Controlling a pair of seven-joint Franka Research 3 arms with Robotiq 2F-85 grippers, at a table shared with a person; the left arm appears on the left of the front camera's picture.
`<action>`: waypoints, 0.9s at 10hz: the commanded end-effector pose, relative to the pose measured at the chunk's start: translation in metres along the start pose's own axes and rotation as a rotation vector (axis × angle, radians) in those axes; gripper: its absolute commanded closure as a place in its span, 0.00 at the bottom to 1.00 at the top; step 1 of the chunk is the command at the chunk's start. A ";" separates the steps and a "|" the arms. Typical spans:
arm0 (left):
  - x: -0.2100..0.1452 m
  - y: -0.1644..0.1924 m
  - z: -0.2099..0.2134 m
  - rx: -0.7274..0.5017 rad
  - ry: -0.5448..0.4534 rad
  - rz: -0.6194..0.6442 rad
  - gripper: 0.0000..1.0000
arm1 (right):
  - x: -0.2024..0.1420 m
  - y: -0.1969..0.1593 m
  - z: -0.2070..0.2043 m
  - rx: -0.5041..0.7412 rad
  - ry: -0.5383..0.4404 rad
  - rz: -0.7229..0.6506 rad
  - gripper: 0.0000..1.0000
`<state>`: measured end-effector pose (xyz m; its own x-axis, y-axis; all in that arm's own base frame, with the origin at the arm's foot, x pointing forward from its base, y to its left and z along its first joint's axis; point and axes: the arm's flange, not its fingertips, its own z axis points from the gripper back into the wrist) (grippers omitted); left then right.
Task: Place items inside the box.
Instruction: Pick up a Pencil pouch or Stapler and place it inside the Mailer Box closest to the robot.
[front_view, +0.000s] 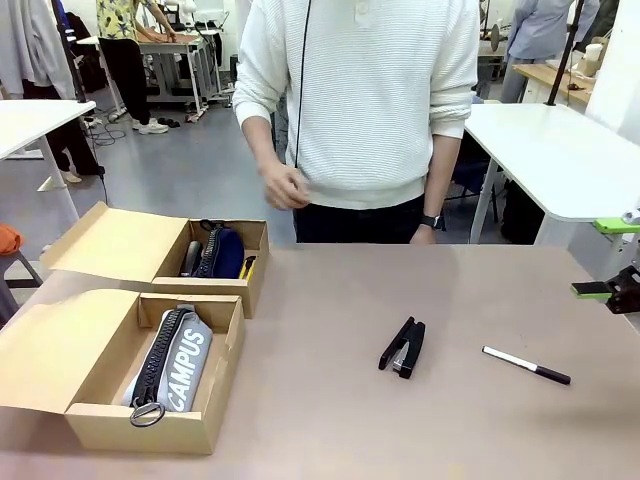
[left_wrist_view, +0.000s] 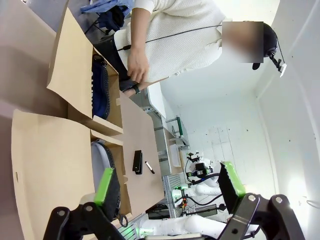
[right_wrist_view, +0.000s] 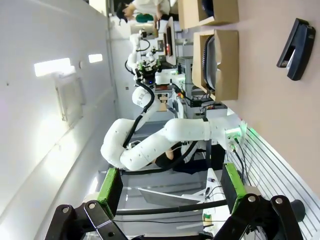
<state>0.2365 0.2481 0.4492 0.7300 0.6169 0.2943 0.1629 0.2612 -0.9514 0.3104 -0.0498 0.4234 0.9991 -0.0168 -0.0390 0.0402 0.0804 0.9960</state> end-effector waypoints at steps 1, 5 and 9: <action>0.000 -0.001 -0.001 -0.021 -0.009 -0.014 0.00 | 0.000 0.006 0.000 0.018 -0.007 -0.019 0.00; 0.000 -0.001 -0.001 -0.021 -0.009 -0.014 0.00 | 0.029 0.061 -0.087 -0.374 0.087 -0.061 0.00; 0.000 -0.001 -0.001 -0.021 -0.009 -0.014 0.00 | 0.070 0.071 -0.260 -1.138 -0.013 -0.416 0.00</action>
<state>0.2372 0.2476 0.4490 0.7315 0.6153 0.2937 0.1622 0.2613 -0.9515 0.3558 0.2173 0.4875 0.9751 -0.1468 -0.1664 0.2205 0.7249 0.6526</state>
